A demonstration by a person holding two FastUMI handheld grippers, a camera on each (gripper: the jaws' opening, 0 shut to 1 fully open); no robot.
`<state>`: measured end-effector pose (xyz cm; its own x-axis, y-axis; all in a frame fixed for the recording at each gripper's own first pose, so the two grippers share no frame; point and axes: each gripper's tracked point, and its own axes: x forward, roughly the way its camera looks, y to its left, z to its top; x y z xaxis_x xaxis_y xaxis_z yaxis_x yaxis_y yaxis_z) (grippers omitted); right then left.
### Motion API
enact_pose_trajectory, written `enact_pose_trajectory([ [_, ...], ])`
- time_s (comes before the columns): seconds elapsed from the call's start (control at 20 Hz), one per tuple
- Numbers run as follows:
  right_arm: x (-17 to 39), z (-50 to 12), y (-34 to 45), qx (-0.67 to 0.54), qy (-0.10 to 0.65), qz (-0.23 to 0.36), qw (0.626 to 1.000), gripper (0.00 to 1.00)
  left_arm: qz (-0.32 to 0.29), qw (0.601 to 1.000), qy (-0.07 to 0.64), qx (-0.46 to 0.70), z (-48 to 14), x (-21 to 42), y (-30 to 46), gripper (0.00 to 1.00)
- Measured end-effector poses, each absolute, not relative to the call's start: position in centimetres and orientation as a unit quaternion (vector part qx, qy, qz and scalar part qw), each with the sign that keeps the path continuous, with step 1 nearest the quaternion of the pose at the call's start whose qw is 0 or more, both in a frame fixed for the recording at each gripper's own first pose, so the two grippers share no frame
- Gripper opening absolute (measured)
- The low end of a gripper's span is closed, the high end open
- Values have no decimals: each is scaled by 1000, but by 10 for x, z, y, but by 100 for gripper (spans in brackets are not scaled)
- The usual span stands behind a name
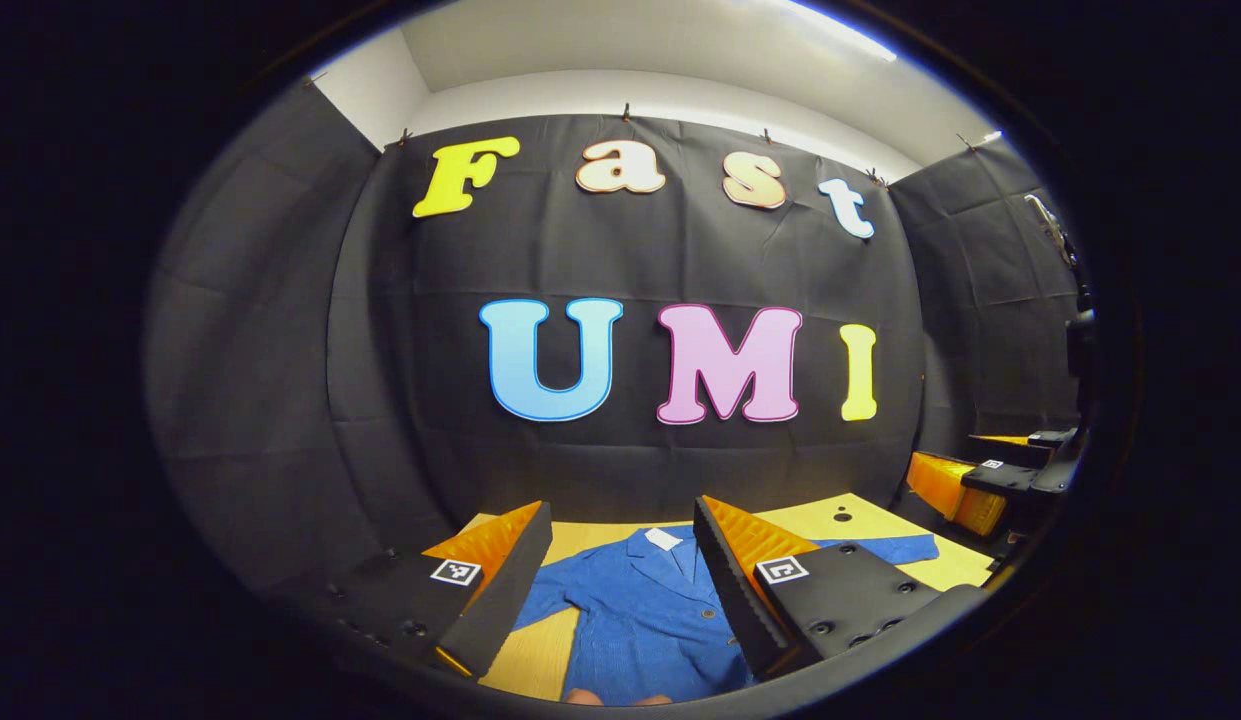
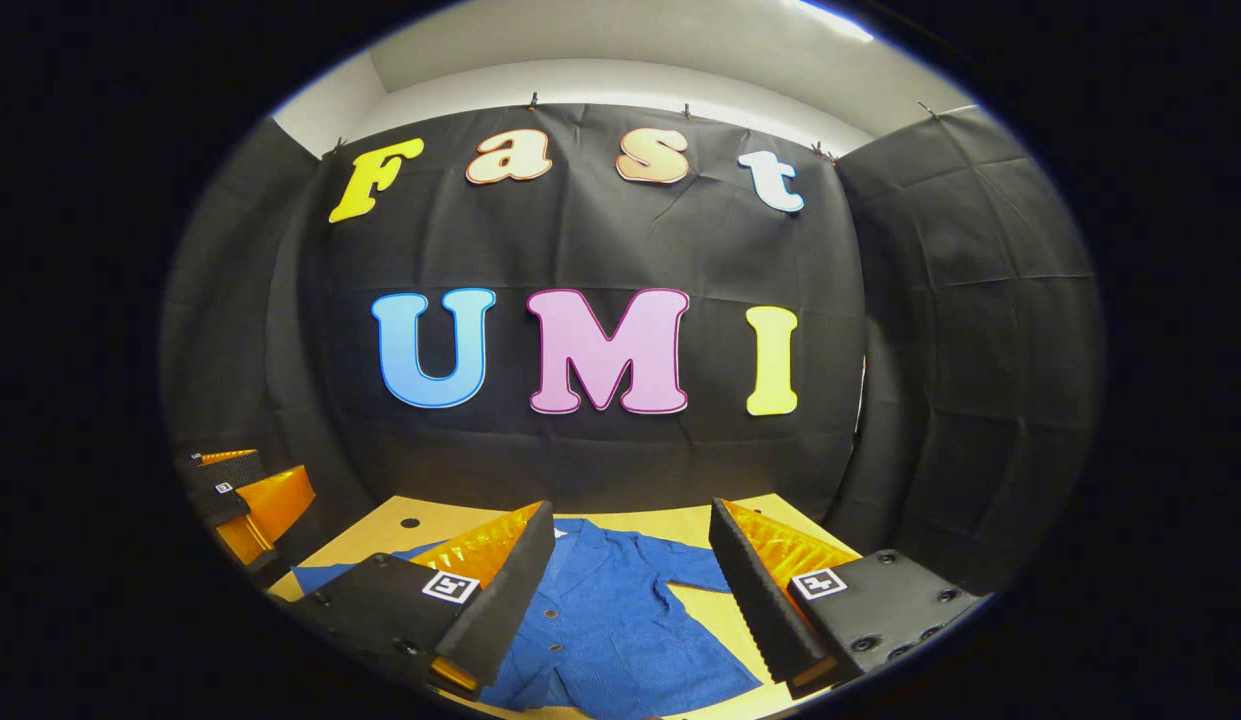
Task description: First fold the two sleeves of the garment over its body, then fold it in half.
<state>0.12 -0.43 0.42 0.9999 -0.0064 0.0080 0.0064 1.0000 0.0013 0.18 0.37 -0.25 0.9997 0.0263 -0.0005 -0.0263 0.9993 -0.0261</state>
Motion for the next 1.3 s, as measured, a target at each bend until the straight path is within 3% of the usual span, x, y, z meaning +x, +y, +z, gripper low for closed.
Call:
enact_pose_trajectory([
  [1.3, 5, 0, -7, -1, 5, -2, 1000, 97, -3, 999, 14, -50, -13, 6, 0, 82],
])
